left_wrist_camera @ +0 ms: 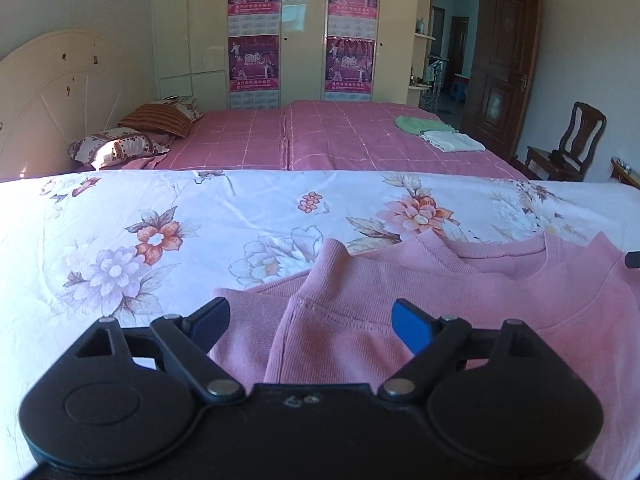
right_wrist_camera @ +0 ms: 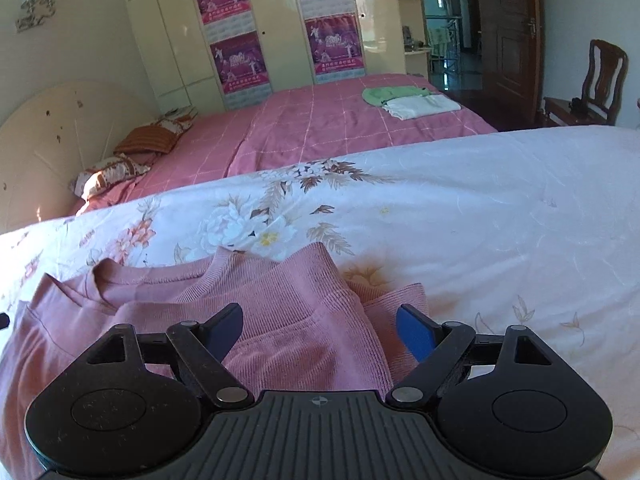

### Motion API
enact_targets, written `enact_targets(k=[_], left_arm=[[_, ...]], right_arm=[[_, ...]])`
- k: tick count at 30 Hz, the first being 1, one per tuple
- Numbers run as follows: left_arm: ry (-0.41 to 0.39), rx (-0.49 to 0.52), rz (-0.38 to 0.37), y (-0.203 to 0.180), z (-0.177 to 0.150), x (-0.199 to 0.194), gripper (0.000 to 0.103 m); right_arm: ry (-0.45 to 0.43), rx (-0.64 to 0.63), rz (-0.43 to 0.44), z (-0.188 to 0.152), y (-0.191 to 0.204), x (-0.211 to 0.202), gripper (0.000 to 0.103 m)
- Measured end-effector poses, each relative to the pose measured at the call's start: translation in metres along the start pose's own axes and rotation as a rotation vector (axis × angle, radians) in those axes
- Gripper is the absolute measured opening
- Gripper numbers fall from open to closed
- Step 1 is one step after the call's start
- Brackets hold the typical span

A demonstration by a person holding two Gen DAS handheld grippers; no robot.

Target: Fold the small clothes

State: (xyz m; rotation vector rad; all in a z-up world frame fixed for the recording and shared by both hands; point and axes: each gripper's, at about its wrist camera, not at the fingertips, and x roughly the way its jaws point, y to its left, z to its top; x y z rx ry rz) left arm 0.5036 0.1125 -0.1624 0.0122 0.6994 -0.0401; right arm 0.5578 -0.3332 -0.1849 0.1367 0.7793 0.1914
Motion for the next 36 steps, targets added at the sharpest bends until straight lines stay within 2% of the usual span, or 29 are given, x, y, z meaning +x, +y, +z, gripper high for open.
enact_targets(k=[2, 5, 7, 8, 9, 10, 12, 15, 16, 18, 19, 20, 21, 22, 24, 27, 30, 31, 32, 35, 36], left_arm=[[0.023, 0.032, 0.007, -0.002, 0.004, 0.013, 0.087], [0.07, 0.031, -0.004, 0.0, 0.004, 0.032, 0.074], [0.117, 0.016, -0.032, 0.004, 0.001, 0.044, 0.05], [0.125, 0.014, -0.045, 0.004, -0.001, 0.048, 0.047], [0.119, 0.023, -0.048, 0.003, -0.002, 0.048, 0.043], [0.112, 0.043, -0.05, 0.0, -0.003, 0.048, 0.037], [0.111, 0.069, -0.061, -0.005, -0.004, 0.047, 0.032], [0.113, 0.084, -0.072, -0.005, -0.004, 0.046, 0.032], [0.119, 0.088, -0.066, -0.004, -0.003, 0.048, 0.04], [0.126, 0.076, -0.062, -0.002, -0.001, 0.051, 0.046], [0.126, 0.069, -0.072, -0.002, 0.001, 0.051, 0.04], [0.119, 0.073, -0.072, -0.003, 0.0, 0.05, 0.034], [0.105, 0.085, -0.049, -0.007, 0.0, 0.048, 0.021], [0.087, 0.092, -0.03, -0.01, -0.001, 0.044, 0.013], [0.035, 0.074, -0.008, -0.011, -0.003, 0.034, 0.009], [-0.073, -0.01, 0.014, -0.003, -0.003, 0.01, 0.007], [-0.173, -0.111, 0.06, 0.007, -0.003, -0.009, 0.007], [-0.164, -0.134, 0.088, 0.009, -0.003, -0.006, 0.007], [-0.121, -0.14, 0.102, 0.012, -0.003, 0.004, 0.007], [0.0, -0.136, 0.113, 0.013, -0.009, 0.032, 0.007], [-0.007, -0.105, 0.132, 0.009, -0.012, 0.034, 0.009]], right_arm=[[0.009, -0.035, -0.001, 0.001, 0.004, 0.009, 0.083], [0.018, -0.069, -0.009, 0.003, 0.006, 0.021, 0.083], [0.027, -0.088, -0.01, 0.004, 0.005, 0.03, 0.083], [0.03, -0.1, -0.014, 0.005, 0.005, 0.035, 0.083], [0.035, -0.11, -0.02, 0.006, 0.005, 0.039, 0.077], [0.043, -0.113, -0.022, 0.007, 0.003, 0.043, 0.066], [0.06, -0.105, -0.011, 0.009, 0.0, 0.05, 0.056], [0.069, -0.168, 0.008, 0.01, 0.006, 0.054, 0.053], [0.072, -0.192, 0.021, 0.01, 0.009, 0.053, 0.053], [0.089, -0.234, 0.039, 0.011, 0.015, 0.057, 0.053], [0.09, -0.252, 0.035, 0.011, 0.018, 0.059, 0.052], [0.094, -0.271, 0.027, 0.01, 0.021, 0.06, 0.044], [0.09, -0.296, 0.008, 0.009, 0.025, 0.06, 0.008], [0.059, -0.306, -0.013, 0.007, 0.028, 0.056, 0.009], [-0.004, -0.28, -0.02, 0.006, 0.028, 0.041, 0.009], [-0.118, -0.233, -0.044, 0.01, 0.021, 0.017, 0.009], [-0.217, -0.118, -0.065, 0.014, 0.005, -0.004, 0.008], [-0.215, -0.082, -0.082, 0.014, 0.0, -0.002, 0.003], [-0.178, -0.05, -0.1, 0.014, -0.006, 0.007, 0.0], [-0.084, 0.007, -0.115, 0.008, -0.018, 0.032, 0.0], [-0.059, 0.006, -0.119, 0.006, -0.018, 0.036, 0.0]])
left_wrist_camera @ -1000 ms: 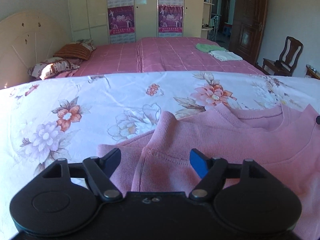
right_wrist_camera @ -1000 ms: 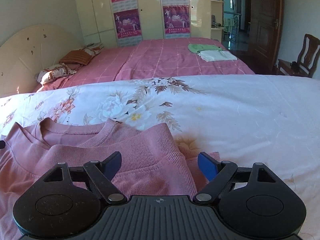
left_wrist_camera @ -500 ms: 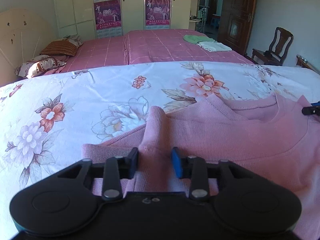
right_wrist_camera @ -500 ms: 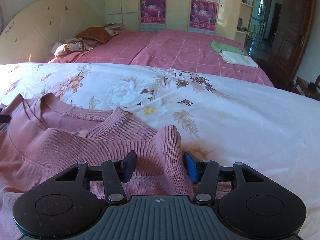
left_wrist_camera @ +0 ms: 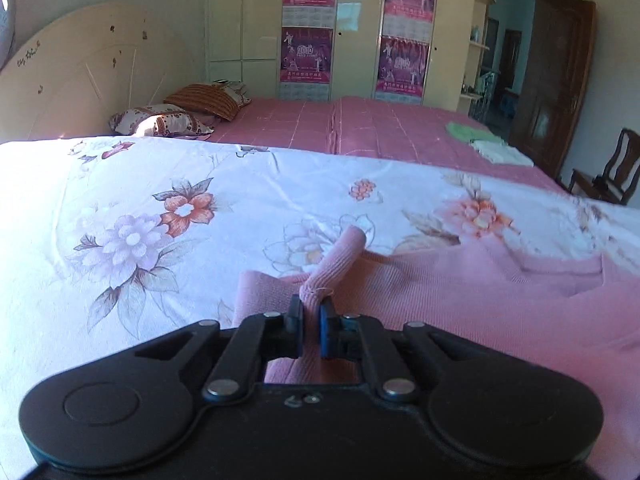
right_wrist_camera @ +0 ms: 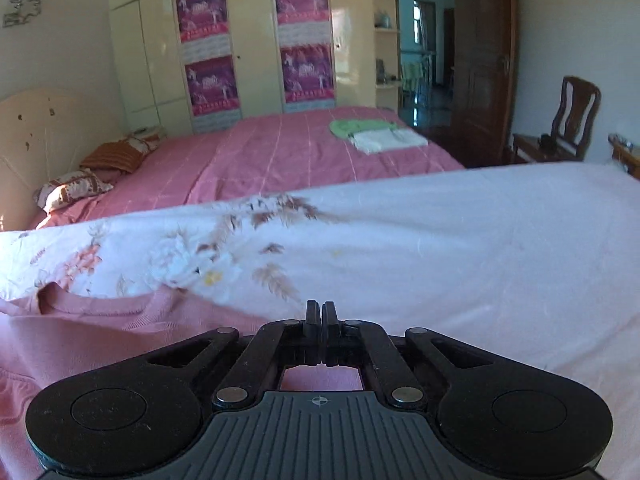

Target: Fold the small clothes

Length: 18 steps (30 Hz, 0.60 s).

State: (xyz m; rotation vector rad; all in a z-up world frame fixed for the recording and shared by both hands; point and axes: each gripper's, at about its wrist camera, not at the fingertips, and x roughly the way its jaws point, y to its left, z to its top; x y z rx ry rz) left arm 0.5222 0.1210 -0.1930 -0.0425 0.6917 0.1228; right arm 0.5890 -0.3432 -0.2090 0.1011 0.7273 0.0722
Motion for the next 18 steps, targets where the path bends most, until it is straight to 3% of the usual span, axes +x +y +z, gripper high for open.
enact_targets(k=[3, 5, 6, 7, 15, 16, 18], left_arm=[[0.011, 0.001, -0.03, -0.002, -0.001, -0.001, 0.017], [-0.002, 0.067, -0.025, -0.008, -0.002, -0.006, 0.018], [-0.002, 0.088, -0.025, -0.01, -0.002, -0.007, 0.018], [0.001, 0.099, -0.028, -0.012, -0.003, -0.008, 0.021], [0.018, 0.101, -0.029, -0.011, -0.005, -0.003, 0.026], [0.017, 0.106, -0.029, -0.011, -0.006, -0.003, 0.026], [0.014, 0.104, -0.03, -0.011, -0.006, -0.004, 0.026]], right_arm=[[0.004, 0.073, 0.116, -0.002, -0.004, -0.004, 0.0], [0.01, 0.051, 0.13, 0.002, -0.002, -0.007, 0.025], [0.016, 0.033, 0.144, 0.004, 0.0, -0.009, 0.057], [0.013, 0.018, 0.156, 0.006, 0.003, -0.01, 0.069], [0.123, -0.15, 0.202, -0.004, 0.043, 0.013, 0.066], [0.125, -0.163, 0.198, -0.006, 0.046, 0.015, 0.044], [0.113, -0.188, 0.191, -0.011, 0.053, 0.012, 0.014]])
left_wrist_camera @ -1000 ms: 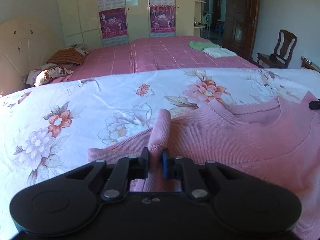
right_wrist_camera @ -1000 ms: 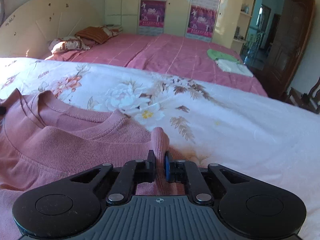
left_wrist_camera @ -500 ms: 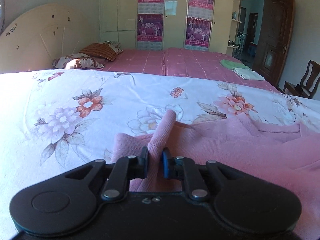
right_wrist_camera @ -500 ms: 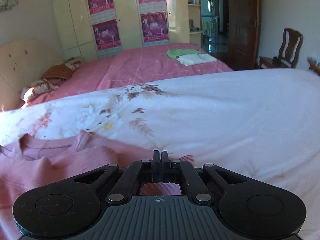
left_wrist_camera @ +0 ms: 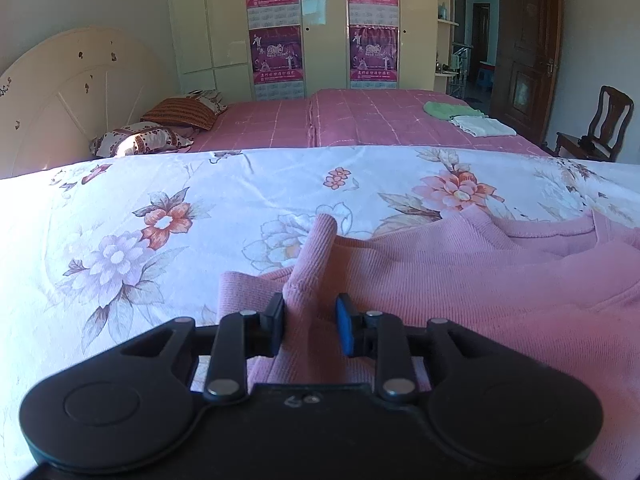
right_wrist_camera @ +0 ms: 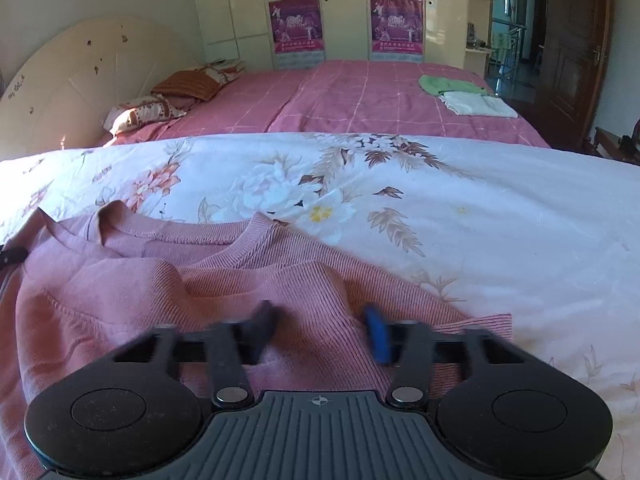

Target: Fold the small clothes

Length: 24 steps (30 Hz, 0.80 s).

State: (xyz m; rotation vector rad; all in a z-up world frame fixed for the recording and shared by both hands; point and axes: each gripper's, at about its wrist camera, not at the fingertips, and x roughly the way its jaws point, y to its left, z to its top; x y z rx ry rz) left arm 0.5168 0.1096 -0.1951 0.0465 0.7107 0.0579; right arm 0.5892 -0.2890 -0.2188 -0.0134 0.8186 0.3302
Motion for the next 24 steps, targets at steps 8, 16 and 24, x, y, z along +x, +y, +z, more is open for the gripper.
enact_targets(k=[8, 16, 24], left_arm=[[-0.089, -0.033, 0.002, -0.002, 0.002, -0.011, 0.013], [-0.012, -0.061, 0.04, 0.005, 0.006, 0.002, 0.025], [-0.088, -0.068, -0.068, -0.008, 0.002, -0.055, 0.031]], right_arm=[[-0.228, -0.112, -0.214, -0.001, 0.01, -0.035, 0.01], [-0.067, 0.003, -0.217, -0.007, -0.014, 0.001, 0.025], [-0.177, -0.041, -0.123, -0.011, 0.01, -0.061, 0.057]])
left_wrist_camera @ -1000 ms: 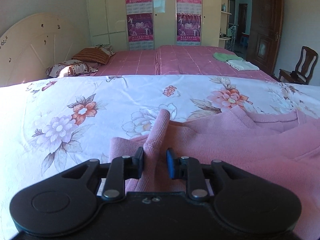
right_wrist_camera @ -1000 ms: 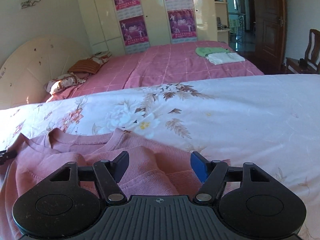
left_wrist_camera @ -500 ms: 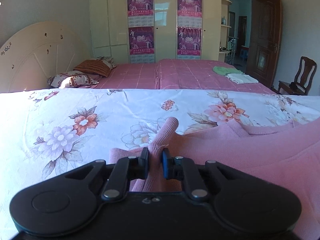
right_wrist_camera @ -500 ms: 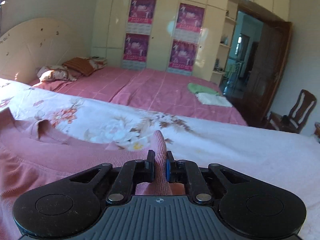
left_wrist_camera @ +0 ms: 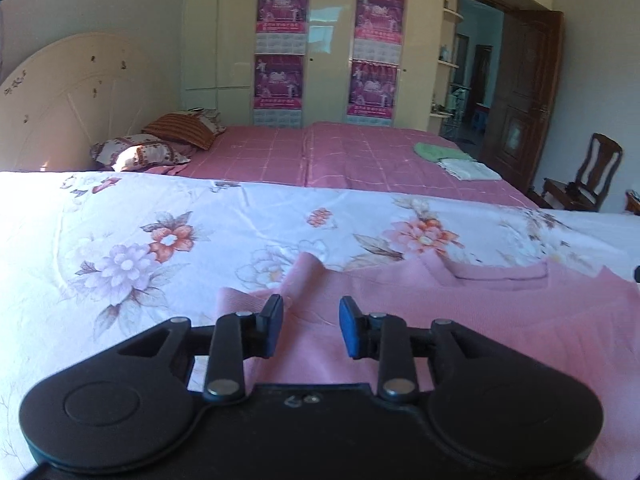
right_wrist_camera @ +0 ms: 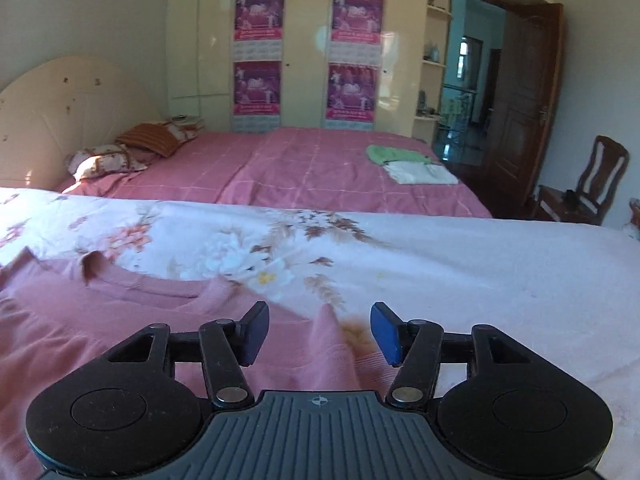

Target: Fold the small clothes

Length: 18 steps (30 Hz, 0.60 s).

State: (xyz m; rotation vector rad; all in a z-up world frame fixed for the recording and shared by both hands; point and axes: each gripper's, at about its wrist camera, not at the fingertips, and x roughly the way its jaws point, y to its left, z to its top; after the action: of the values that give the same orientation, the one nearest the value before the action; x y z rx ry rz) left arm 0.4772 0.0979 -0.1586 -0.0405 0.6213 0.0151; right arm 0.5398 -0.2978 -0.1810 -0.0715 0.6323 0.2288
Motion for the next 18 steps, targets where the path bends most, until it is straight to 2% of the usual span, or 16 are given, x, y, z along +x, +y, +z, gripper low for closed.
enact_targets(k=[3, 5, 7, 8, 11, 14, 18], left_arm=[[0.04, 0.033, -0.024, -0.02, -0.015, 0.003, 0.037], [0.081, 0.035, -0.017, -0.024, -0.029, 0.009, 0.037], [0.118, 0.066, 0.023, -0.022, -0.044, 0.017, 0.041], [0.096, 0.07, 0.023, -0.019, -0.05, 0.016, 0.041], [0.1, 0.075, 0.042, -0.014, -0.05, 0.012, 0.045], [0.133, 0.055, 0.056, -0.015, -0.043, 0.007, 0.044], [0.133, 0.044, 0.039, -0.026, -0.039, -0.012, 0.046]], right_arm=[[0.037, -0.026, 0.043, -0.015, 0.021, 0.001, 0.057], [0.063, -0.037, 0.045, -0.026, 0.029, 0.005, 0.057], [0.113, -0.079, 0.002, -0.042, 0.031, 0.014, 0.057], [0.148, -0.1, -0.039, -0.05, 0.029, 0.02, 0.057], [0.158, 0.004, -0.038, -0.059, 0.003, 0.017, 0.057], [0.158, -0.015, -0.062, -0.054, 0.008, 0.005, 0.057], [0.108, 0.012, 0.021, -0.044, 0.027, -0.021, 0.057]])
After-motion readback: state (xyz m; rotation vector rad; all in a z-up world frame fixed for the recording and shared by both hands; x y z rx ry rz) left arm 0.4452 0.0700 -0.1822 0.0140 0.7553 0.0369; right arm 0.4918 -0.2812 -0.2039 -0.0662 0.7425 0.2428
